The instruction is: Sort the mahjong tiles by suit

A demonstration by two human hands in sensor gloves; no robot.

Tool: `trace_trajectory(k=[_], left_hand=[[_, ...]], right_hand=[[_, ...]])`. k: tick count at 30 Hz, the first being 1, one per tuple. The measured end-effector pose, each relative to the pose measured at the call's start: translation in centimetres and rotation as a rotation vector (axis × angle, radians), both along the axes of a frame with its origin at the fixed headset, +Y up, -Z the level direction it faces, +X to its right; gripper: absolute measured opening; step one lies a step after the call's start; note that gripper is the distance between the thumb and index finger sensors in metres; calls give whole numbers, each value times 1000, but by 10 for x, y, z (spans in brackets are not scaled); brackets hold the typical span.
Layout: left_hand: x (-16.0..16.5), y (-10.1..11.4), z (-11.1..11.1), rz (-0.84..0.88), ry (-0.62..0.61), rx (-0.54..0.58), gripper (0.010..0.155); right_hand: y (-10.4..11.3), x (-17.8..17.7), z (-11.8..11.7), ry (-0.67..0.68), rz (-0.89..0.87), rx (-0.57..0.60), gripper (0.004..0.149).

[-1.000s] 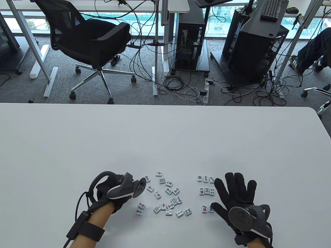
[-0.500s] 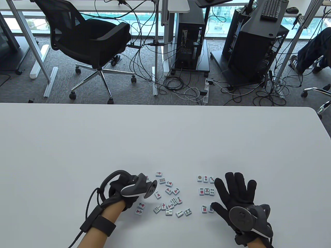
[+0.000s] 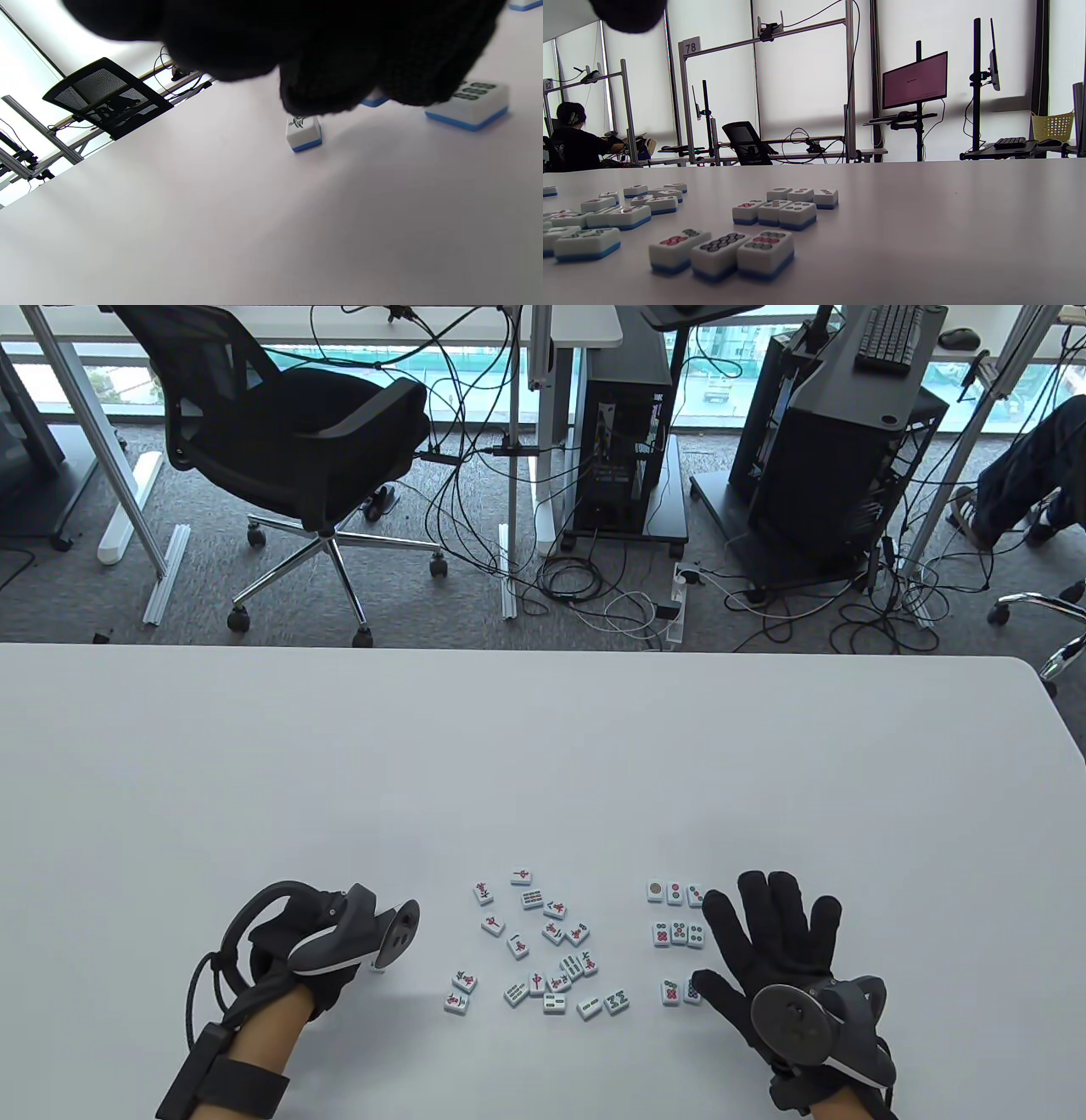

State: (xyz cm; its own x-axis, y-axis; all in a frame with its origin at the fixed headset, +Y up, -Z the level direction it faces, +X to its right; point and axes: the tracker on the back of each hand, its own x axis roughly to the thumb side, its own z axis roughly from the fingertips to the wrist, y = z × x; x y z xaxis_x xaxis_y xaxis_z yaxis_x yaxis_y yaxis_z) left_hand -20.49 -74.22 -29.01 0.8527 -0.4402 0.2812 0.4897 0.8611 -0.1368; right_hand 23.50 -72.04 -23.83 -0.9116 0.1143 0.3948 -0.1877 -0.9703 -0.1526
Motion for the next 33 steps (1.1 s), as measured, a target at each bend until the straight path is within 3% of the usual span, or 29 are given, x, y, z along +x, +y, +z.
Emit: trace_trajectory(k=[16, 20, 24, 29, 33], left_hand=[[10, -21, 2, 20, -23, -51, 59], [9, -13, 1, 15, 17, -95, 65], [16, 2, 2, 39, 6, -39, 66], [51, 13, 6, 75, -122, 31, 62], [98, 11, 17, 61, -310, 64, 59]], right_hand=[[-1, -2, 1, 7, 12, 5, 78], [-1, -2, 1, 7, 15, 5, 78], [-1, -1, 1, 5, 9, 4, 78], [-2, -2, 1, 5, 14, 4, 78], [-2, -2, 1, 8, 11, 5, 78]])
